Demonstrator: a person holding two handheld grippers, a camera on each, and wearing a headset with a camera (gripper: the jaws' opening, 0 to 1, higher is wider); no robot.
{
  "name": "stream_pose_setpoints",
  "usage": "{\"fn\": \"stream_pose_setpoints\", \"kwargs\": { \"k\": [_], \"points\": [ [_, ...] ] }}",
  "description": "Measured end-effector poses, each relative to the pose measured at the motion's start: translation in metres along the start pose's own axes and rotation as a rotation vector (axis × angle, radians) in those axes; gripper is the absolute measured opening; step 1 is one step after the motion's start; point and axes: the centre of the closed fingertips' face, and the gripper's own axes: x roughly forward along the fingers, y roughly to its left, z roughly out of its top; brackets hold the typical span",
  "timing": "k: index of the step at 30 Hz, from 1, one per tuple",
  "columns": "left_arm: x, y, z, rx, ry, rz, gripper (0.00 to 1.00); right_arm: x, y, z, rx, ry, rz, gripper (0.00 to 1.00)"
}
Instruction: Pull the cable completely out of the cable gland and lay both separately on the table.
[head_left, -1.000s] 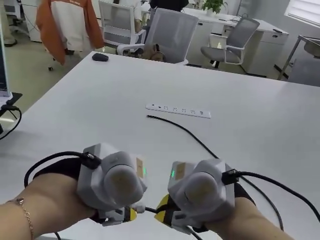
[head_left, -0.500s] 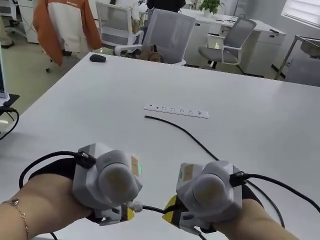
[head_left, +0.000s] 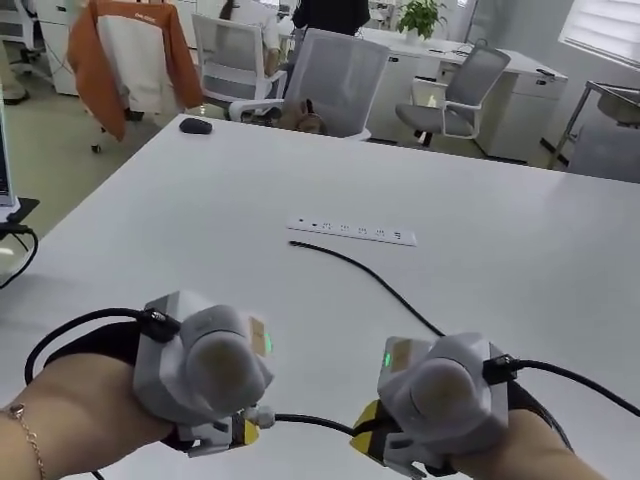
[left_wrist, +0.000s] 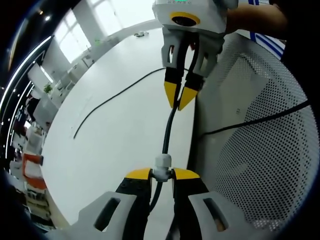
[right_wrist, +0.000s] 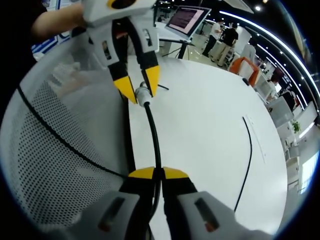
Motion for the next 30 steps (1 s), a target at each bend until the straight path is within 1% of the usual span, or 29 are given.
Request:
{"fn": "stream_pose_setpoints", "kwargs": {
  "k": [2, 6, 9, 13, 14, 16, 18, 19, 20, 23, 25, 28, 29, 30],
  "points": [
    [0.001, 0.0, -0.002, -0.004, 0.003, -0.001, 0.17, 0.0, -0.002, -0.003, -0.001, 0.01, -0.002, 0.02],
    [0.0, 0.001, -0.003, -0.004, 0.004, 0.0, 0.17, 0.001, -0.004, -0.006, -0.004, 0.016, -0.007, 0.02],
    [0.0, 0.001, -0.004, -0.009, 0.002, 0.001, 0.17, 0.002, -0.005, -0.009, 0.007, 0.018, -0.008, 0.02],
    [0.0, 0.004, -0.004, -0.008, 0.004, 0.011, 0.17, 0.006, -0.004, -0.009, 0.02, 0.017, -0.004, 0.03],
    [0.001, 0.005, -0.004, -0.006, 0.005, 0.012, 0.17, 0.008, -0.004, -0.008, 0.024, 0.017, -0.003, 0.05],
    [0.001, 0.005, -0.004, -0.007, 0.007, 0.012, 0.17, 0.01, -0.005, -0.003, 0.041, 0.005, -0.008, 0.14],
    [0.002, 0.005, -0.004, -0.008, 0.009, 0.008, 0.17, 0.011, -0.004, 0.005, 0.048, -0.014, -0.005, 0.14],
    [0.002, 0.004, -0.004, -0.009, 0.009, 0.007, 0.17, 0.011, -0.002, 0.011, 0.051, -0.031, -0.001, 0.14],
    [0.003, 0.004, -0.004, -0.009, 0.009, 0.007, 0.17, 0.013, 0.0, 0.019, 0.064, -0.056, 0.014, 0.15],
    [0.003, 0.003, -0.004, -0.008, 0.009, 0.005, 0.17, 0.017, 0.003, 0.034, 0.058, -0.081, 0.026, 0.17],
    [0.003, 0.002, -0.003, -0.007, 0.008, 0.004, 0.17, 0.021, 0.005, 0.04, 0.046, -0.087, 0.03, 0.19],
    [0.002, 0.001, 0.0, -0.008, 0.001, 0.004, 0.17, 0.026, 0.007, 0.044, 0.027, -0.081, 0.037, 0.18],
    [0.002, 0.002, 0.001, -0.007, -0.002, 0.005, 0.17, 0.027, 0.007, 0.045, 0.023, -0.08, 0.041, 0.16],
    [0.001, 0.002, 0.002, -0.008, -0.004, 0.006, 0.17, 0.027, 0.009, 0.044, 0.015, -0.075, 0.049, 0.11]
  ]
}}
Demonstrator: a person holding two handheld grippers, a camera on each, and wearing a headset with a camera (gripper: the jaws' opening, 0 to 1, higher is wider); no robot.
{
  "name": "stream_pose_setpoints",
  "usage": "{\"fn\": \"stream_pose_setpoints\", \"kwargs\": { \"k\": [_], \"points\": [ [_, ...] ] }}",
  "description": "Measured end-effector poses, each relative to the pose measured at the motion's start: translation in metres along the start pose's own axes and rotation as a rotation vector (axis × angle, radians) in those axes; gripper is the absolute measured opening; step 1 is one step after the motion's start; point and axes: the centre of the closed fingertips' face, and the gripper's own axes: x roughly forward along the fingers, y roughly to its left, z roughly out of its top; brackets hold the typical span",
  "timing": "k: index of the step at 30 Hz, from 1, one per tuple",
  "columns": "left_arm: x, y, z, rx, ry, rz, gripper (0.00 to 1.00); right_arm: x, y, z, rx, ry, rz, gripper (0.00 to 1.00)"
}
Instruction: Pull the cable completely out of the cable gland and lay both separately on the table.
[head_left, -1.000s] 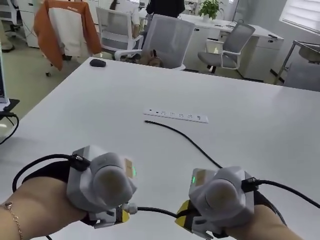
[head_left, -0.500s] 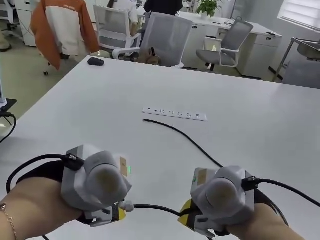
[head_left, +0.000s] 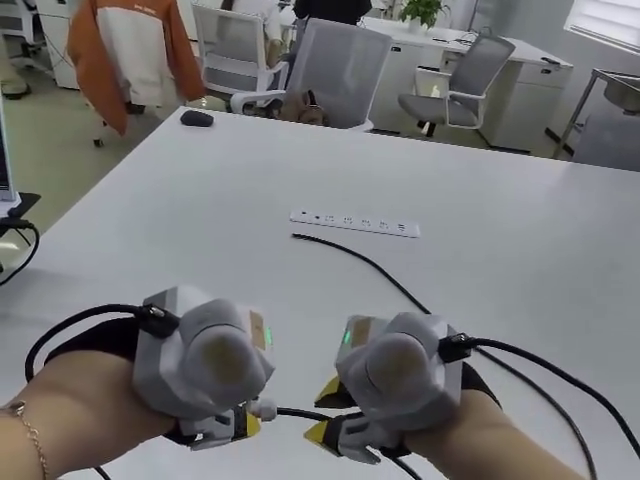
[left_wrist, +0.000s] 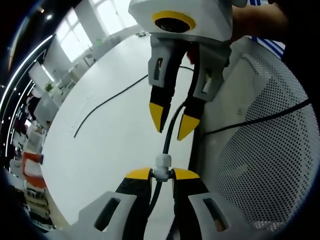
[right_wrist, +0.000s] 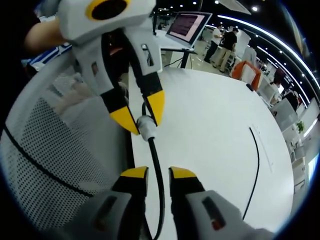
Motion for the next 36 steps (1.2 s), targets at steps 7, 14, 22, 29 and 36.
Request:
{"fn": "stream_pose_setpoints", "kwargs": {
  "k": [7, 14, 22, 29, 36],
  "points": [
    [-0.001, 0.0, 0.001, -0.006, -0.011, 0.001, 0.17, -0.002, 0.001, -0.002, -0.021, -0.001, 0.008, 0.03],
    [0.0, 0.0, -0.004, -0.013, -0.002, 0.003, 0.17, -0.007, -0.002, -0.016, -0.024, 0.026, -0.006, 0.02],
    [-0.003, 0.002, -0.01, -0.023, 0.009, 0.014, 0.17, -0.014, -0.009, -0.028, -0.006, 0.04, -0.022, 0.02],
    [-0.007, 0.004, -0.014, -0.033, 0.015, 0.024, 0.17, -0.019, -0.014, -0.035, 0.005, 0.051, -0.038, 0.02],
    [-0.012, 0.008, -0.017, -0.043, 0.012, 0.038, 0.17, -0.024, -0.021, -0.037, 0.009, 0.054, -0.06, 0.02]
  ]
}}
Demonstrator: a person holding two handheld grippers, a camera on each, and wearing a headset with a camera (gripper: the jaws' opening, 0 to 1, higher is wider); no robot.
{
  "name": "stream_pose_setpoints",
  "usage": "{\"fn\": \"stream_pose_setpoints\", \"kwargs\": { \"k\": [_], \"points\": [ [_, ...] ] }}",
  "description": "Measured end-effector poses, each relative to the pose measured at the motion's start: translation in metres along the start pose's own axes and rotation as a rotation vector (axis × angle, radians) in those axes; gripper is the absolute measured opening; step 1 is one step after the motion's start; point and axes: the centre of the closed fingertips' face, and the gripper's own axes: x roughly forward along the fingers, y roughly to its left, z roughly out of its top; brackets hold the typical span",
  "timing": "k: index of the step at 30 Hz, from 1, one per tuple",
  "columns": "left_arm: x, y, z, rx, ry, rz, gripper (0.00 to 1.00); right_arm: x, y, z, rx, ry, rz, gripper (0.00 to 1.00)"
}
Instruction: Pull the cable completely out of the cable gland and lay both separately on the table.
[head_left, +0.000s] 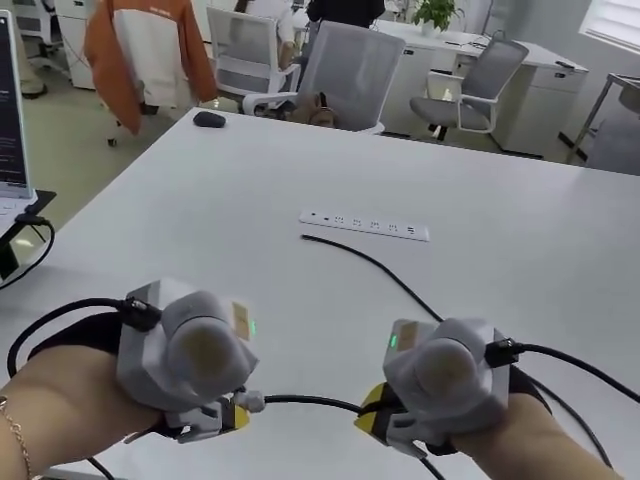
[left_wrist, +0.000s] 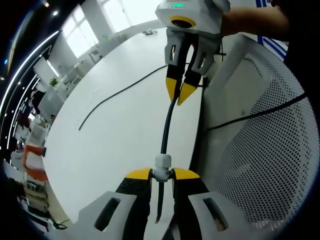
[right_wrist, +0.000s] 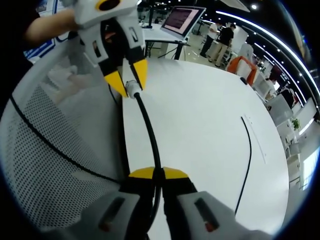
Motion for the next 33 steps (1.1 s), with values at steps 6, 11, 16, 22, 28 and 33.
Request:
{"fn": "stream_pose_setpoints", "kwargs": {
  "k": [6, 11, 16, 22, 28, 33],
  "points": [
    [-0.001, 0.002, -0.007, -0.011, 0.009, 0.007, 0.17, -0.001, -0.002, -0.003, -0.001, 0.01, -0.011, 0.02],
    [-0.004, 0.003, -0.007, -0.016, 0.003, 0.011, 0.17, 0.0, -0.002, -0.003, -0.006, 0.014, -0.01, 0.02],
    [-0.006, 0.006, -0.009, -0.029, -0.006, 0.022, 0.17, -0.006, -0.011, -0.006, -0.009, 0.024, -0.036, 0.02],
    [-0.005, 0.008, -0.012, -0.034, -0.006, 0.024, 0.17, -0.015, -0.024, -0.016, -0.003, 0.038, -0.075, 0.02],
    [-0.005, 0.008, -0.01, -0.036, -0.009, 0.021, 0.17, -0.023, -0.034, -0.019, 0.008, 0.033, -0.108, 0.02],
    [-0.004, 0.009, -0.009, -0.037, -0.014, 0.02, 0.17, -0.022, -0.037, -0.019, 0.006, 0.035, -0.115, 0.02]
  ]
}}
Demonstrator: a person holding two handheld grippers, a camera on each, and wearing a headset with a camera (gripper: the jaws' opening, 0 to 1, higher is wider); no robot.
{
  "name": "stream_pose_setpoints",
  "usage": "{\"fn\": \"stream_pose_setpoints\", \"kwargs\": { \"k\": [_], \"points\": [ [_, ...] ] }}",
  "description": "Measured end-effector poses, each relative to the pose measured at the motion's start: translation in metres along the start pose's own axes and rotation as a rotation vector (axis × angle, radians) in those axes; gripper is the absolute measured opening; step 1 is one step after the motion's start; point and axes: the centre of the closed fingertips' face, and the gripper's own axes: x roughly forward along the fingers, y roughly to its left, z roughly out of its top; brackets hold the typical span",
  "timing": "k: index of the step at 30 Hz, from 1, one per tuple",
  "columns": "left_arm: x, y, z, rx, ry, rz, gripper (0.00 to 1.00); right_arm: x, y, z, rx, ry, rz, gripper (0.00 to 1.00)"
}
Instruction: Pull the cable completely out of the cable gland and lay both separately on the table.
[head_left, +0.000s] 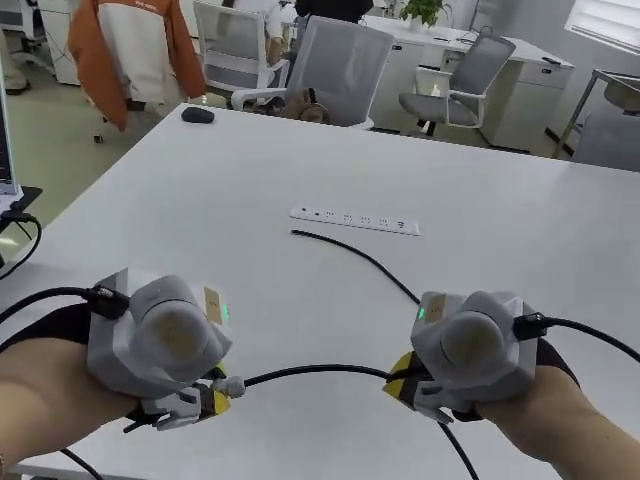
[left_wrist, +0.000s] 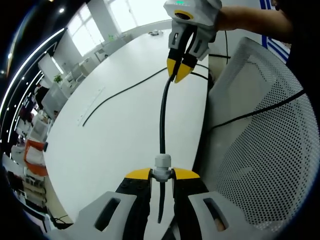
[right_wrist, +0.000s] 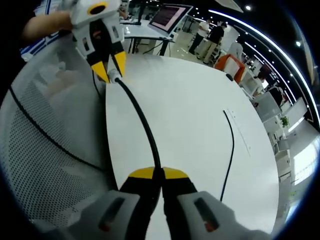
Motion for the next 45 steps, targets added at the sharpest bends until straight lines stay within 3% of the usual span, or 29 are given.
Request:
{"fn": "stream_pose_setpoints", "kwargs": {
  "k": [26, 45],
  "points": [
    [0.0, 0.007, -0.004, -0.013, 0.002, 0.005, 0.17, -0.022, -0.053, -0.024, 0.067, 0.015, -0.126, 0.02],
    [0.001, 0.01, -0.004, -0.012, 0.003, 0.0, 0.17, -0.046, -0.102, -0.04, 0.171, 0.017, -0.287, 0.02]
  ]
}}
